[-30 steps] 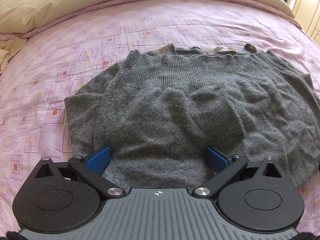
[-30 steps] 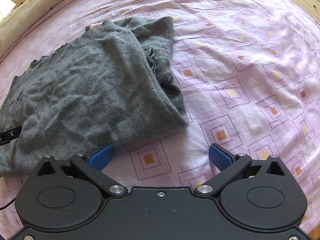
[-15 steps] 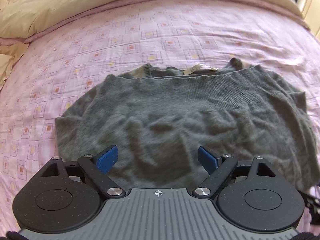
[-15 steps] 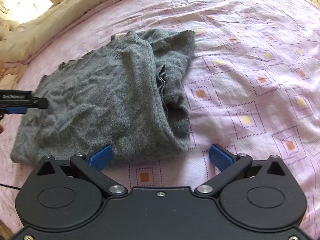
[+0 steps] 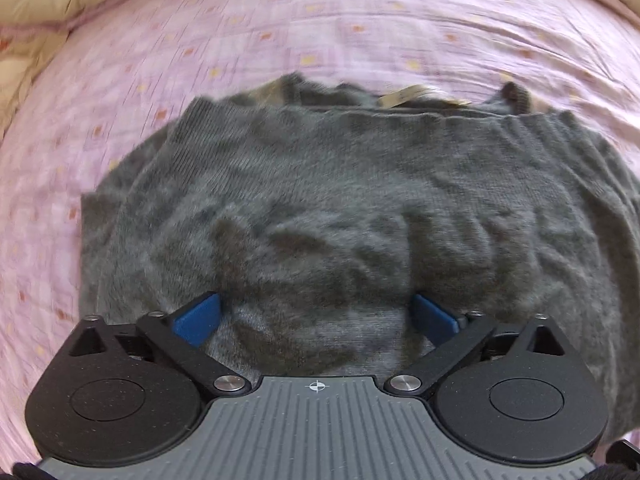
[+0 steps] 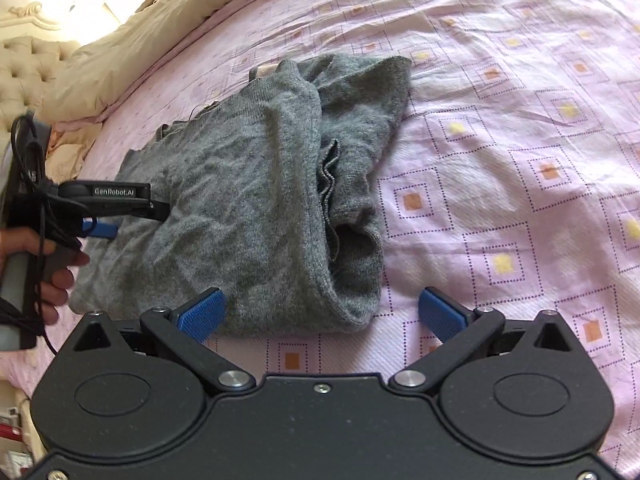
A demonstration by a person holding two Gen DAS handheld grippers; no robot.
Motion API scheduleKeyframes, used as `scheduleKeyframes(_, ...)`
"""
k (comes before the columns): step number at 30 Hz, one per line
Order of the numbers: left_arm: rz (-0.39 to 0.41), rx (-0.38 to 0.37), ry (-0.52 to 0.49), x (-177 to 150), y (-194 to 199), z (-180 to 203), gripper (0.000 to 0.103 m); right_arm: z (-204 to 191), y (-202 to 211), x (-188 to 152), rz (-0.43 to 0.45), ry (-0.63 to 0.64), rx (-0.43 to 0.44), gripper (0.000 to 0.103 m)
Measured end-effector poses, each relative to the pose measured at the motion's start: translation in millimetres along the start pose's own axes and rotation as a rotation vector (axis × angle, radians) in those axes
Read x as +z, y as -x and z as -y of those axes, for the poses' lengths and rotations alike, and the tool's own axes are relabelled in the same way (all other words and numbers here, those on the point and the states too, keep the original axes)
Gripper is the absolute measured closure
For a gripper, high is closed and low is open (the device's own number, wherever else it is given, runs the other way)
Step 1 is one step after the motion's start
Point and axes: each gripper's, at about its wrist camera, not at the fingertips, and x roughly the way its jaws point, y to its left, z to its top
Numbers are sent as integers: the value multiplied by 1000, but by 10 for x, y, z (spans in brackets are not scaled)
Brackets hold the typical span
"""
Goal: Fold small clothes
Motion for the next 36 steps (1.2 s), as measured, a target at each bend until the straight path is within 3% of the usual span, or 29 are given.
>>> scheduleKeyframes(2,-4,-24,19,2,-21,-54,0,56,-8,72,-25,-33,22,0)
scheduleKeyframes(8,-2,0,1,-6,-23,-19,0,171,-41,185,-44,-147,63,0)
scheduleKeyframes(17,-5,-3,-3,-21,-26,7,0,207,-14,224,-64,-170,101,0)
scheduleKeyframes(22,-11,-3,-1,9,-46,-14,0,306,5,322,-24,-232,134,0)
scheduleKeyframes(36,-20,-8,4,17,-66,-13,0,210,-514,1082,4,-80,254,0)
